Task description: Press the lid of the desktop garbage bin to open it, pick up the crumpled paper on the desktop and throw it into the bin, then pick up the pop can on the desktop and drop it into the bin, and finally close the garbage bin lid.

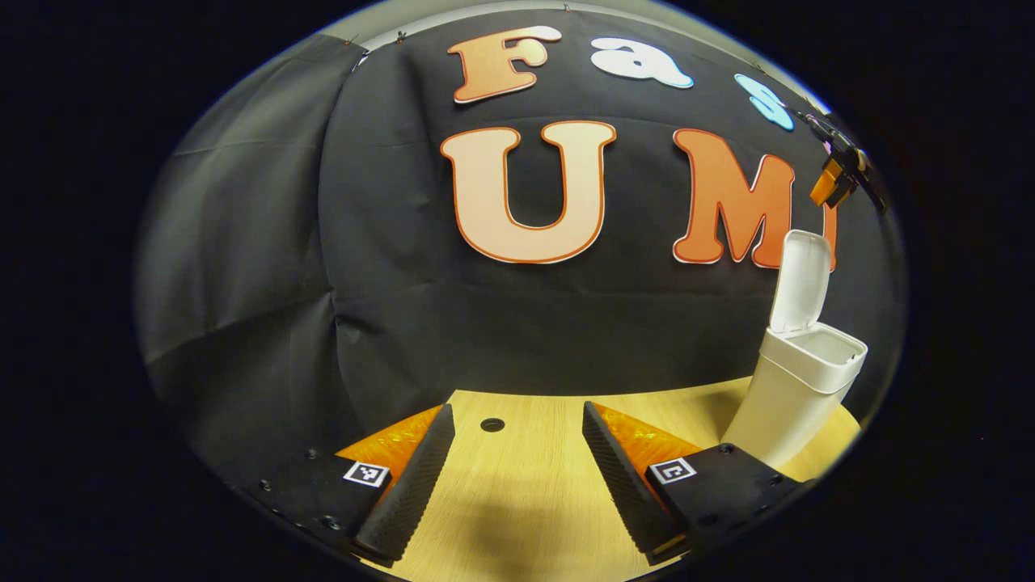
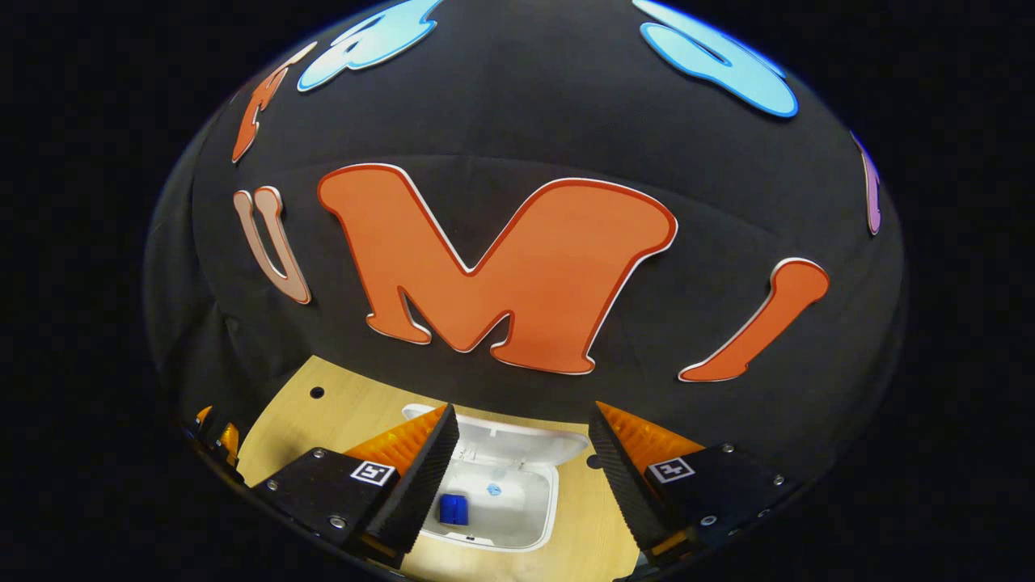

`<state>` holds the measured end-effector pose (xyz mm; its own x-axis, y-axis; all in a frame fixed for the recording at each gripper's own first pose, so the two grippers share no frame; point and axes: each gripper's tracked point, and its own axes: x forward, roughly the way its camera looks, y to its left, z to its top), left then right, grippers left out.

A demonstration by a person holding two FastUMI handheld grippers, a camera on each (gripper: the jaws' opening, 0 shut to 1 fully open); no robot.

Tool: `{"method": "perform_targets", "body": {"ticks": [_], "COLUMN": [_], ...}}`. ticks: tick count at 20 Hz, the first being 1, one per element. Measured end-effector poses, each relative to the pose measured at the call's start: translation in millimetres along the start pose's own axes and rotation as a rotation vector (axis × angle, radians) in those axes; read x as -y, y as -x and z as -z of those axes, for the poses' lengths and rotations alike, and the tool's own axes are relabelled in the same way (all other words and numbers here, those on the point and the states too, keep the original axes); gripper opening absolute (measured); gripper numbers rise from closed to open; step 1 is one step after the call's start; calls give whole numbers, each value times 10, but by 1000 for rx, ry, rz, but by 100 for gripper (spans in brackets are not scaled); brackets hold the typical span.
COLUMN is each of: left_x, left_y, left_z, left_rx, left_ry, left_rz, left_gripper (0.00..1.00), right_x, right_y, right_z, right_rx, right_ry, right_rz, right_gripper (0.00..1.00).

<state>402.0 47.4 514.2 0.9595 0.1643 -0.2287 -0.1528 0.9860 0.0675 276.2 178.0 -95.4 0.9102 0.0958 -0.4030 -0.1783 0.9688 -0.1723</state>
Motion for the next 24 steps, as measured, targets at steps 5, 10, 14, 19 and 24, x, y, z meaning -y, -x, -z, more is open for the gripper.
{"method": "perform_targets", "body": {"ticks": [5,10,14,19,24], "left_x": [-166,-307,-349,-316,-250], "left_y": [16,23,14,26,21], "left_z": [74,105,95,66,-4], "left_rx": [-11,-13,-9,-4,9], "left_ry": [5,6,-2,-5,-11], "left_rz": [-27,-49,-57,-50,-35], "left_gripper": [100,100,100,100,100], "right_x": [-114,-162,-172,-225,-320], "right_y": [-331,-560,-608,-513,-413], "right_z": [59,175,319,566,1018], "right_rx": [-49,-86,-114,-126,-167], "right_ry": [-24,-65,-55,-45,-48], "right_rz": [-16,-18,-14,-33,-68], "right_gripper": [98,98,98,99,99]}}
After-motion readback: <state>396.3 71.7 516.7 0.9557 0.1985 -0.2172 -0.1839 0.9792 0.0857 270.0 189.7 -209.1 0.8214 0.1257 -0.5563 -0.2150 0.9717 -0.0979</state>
